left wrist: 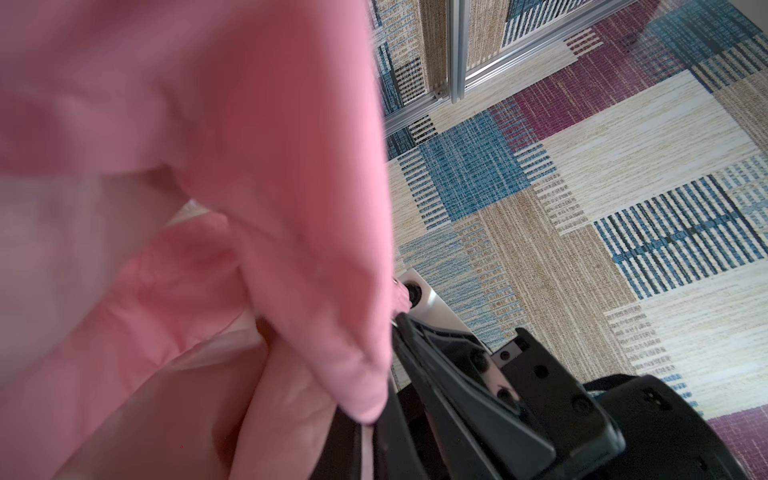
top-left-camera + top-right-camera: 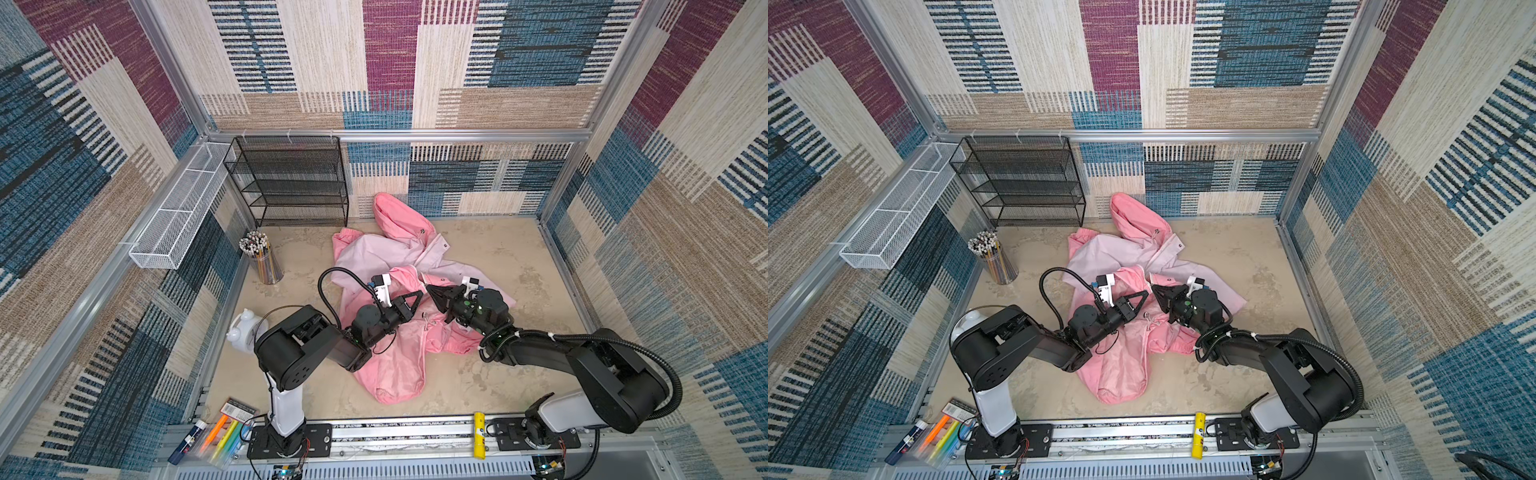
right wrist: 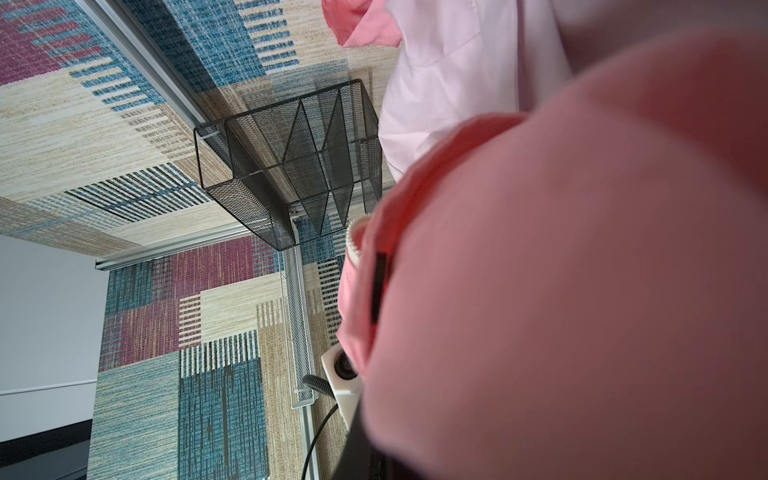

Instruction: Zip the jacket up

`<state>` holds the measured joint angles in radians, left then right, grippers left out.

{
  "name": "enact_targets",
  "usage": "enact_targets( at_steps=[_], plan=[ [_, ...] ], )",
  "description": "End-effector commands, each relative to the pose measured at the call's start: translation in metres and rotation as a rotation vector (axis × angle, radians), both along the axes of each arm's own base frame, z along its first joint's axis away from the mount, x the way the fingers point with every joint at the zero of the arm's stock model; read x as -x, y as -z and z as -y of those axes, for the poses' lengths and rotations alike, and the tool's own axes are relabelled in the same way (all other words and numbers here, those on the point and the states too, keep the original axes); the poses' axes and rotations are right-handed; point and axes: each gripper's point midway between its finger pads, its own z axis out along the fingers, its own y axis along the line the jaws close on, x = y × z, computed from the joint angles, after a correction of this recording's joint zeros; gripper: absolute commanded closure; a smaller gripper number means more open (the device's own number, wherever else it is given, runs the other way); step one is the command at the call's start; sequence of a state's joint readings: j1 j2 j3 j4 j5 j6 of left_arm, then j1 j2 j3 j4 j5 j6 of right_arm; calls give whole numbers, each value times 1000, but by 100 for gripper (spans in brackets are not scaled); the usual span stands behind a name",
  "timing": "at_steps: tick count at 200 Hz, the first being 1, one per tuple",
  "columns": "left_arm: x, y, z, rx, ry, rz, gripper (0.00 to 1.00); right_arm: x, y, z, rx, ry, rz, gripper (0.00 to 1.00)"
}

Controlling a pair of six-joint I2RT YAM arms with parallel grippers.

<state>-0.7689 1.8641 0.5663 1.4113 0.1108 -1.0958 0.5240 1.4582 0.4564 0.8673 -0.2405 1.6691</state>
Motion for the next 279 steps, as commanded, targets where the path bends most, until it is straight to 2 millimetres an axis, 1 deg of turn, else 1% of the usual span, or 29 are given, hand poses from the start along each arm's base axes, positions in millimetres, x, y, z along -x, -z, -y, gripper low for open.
enact_targets(
  at_steps=[1, 24, 32, 47, 60, 83, 99, 108, 124, 126, 129, 130, 137, 140, 144, 147, 151, 160, 169, 180, 195, 199, 210, 219, 229, 244, 261, 275, 279],
  plan=[
    [9, 12, 2, -50, 39, -20, 100, -16, -26, 9, -65, 78, 81, 100],
    [19, 16, 3, -71, 73, -39, 100, -23, -29, 13, -31, 86, 91, 100],
    [21, 23, -3, -90, 53, -58, 100, -29, -35, 11, -35, 74, 109, 100],
    [24, 26, -7, -120, 49, -62, 100, -36, -48, 5, -55, 56, 143, 100],
    [24, 21, -7, -126, 50, -51, 100, -34, -47, 1, -50, 48, 140, 100],
    [17, 10, -15, -100, 19, -27, 100, -26, -40, 9, -46, 66, 122, 100],
    [22, 6, -14, -108, 51, -17, 100, -28, -39, 13, -32, 80, 118, 100],
    [28, 6, -18, -130, 60, -27, 100, -32, -45, 14, -44, 88, 125, 100],
    [44, -7, -33, -187, 60, -24, 100, -37, -64, 11, -56, 90, 154, 100],
    [45, -13, -36, -191, 56, -16, 100, -38, -66, 11, -53, 90, 156, 100],
    [48, -10, -39, -231, 54, -31, 100, -40, -70, 11, -51, 93, 157, 100],
    [48, -17, -40, -227, 53, -16, 100, -40, -71, 11, -50, 94, 159, 100],
    [53, -33, -50, -298, 40, 4, 100, -43, -81, 11, -48, 103, 174, 100],
    [55, -35, -55, -348, 34, -4, 100, -45, -86, 11, -49, 103, 184, 100],
    [57, -45, -62, -394, 17, 12, 100, -47, -92, 12, -47, 105, 194, 100],
    [57, -58, -67, -408, 0, 39, 100, -49, -97, 12, -47, 108, 199, 100],
    [56, -66, -76, -440, -26, 47, 100, -52, -105, 12, -48, 112, 212, 100],
    [52, -90, -92, -429, -51, 71, 100, -57, -122, 10, -53, 113, 240, 100],
    [43, -107, -108, -382, -62, 44, 100, -62, -135, 9, -57, 118, 257, 100],
    [40, -121, -118, -366, -34, 26, 100, -67, -152, 6, -63, 122, 278, 100],
    [49, -126, -124, -421, -13, 3, 100, -71, -165, 10, -83, 153, 268, 100],
    [52, -128, -126, -426, -9, -1, 100, -71, -165, 12, -89, 166, 253, 100],
    [63, -124, -136, -464, -15, -48, 100, -70, -159, 17, -105, 196, 200, 100],
    [72, -122, -148, -501, -40, -73, 100, -67, -145, 23, -116, 225, 132, 100],
    [83, -121, -163, -530, -67, -102, 100, -61, -135, 27, -138, 244, 83, 100],
    [102, -117, -177, -548, -64, -152, 100, -50, -117, 30, -176, 277, -9, 100],
    [120, -111, -176, -540, -9, -184, 100, -36, -107, 27, -202, 292, -103, 100],
    [126, -103, -172, -536, 31, -211, 100, -21, -111, 22, -178, 287, -147, 100],
    [126, -105, -169, -519, 47, -200, 100, -18, -114, 21, -159, 281, -154, 100]
  ],
)
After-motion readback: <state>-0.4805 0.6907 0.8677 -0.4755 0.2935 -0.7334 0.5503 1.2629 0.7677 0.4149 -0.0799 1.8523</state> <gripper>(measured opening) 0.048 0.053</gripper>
